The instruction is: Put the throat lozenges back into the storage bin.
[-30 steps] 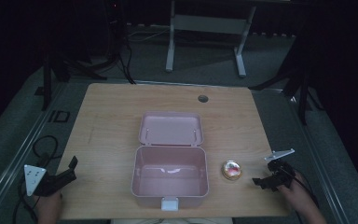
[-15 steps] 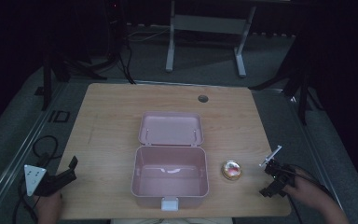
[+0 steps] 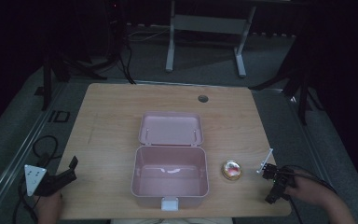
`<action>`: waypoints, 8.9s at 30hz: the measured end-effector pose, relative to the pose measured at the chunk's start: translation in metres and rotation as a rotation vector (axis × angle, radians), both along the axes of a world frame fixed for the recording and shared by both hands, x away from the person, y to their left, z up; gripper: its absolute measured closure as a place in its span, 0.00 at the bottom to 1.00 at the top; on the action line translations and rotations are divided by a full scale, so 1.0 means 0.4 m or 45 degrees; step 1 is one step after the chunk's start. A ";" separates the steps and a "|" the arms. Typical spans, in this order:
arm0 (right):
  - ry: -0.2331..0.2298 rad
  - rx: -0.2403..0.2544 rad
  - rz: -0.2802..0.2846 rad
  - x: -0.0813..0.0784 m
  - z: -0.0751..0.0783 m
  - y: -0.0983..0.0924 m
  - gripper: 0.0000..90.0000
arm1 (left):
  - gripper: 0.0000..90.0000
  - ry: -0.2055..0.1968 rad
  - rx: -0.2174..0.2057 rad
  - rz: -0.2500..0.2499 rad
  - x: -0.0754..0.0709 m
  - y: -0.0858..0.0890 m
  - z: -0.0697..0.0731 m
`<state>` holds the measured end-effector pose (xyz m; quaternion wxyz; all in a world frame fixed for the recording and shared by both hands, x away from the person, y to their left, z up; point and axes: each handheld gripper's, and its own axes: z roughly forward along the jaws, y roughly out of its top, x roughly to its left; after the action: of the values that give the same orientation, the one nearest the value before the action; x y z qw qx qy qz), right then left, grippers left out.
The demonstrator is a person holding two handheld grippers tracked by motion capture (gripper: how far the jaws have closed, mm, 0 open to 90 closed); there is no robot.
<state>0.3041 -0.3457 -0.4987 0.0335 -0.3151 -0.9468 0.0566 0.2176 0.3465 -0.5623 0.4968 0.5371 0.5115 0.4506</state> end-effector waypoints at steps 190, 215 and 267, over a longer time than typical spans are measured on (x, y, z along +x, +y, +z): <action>0.102 0.024 0.827 0.052 0.029 0.729 0.22 | 0.00 0.010 -0.011 -0.027 0.001 0.004 0.001; 0.134 0.062 0.807 0.056 0.052 0.717 0.15 | 0.00 0.009 -0.010 -0.029 0.001 0.004 0.001; -0.644 0.658 0.060 0.140 0.006 0.171 0.12 | 0.00 0.008 -0.006 -0.023 0.001 0.003 0.001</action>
<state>0.3603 -0.2772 -0.4962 -0.1245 -0.2782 -0.9152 -0.2636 0.2181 0.3476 -0.5621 0.5005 0.5418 0.5095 0.4431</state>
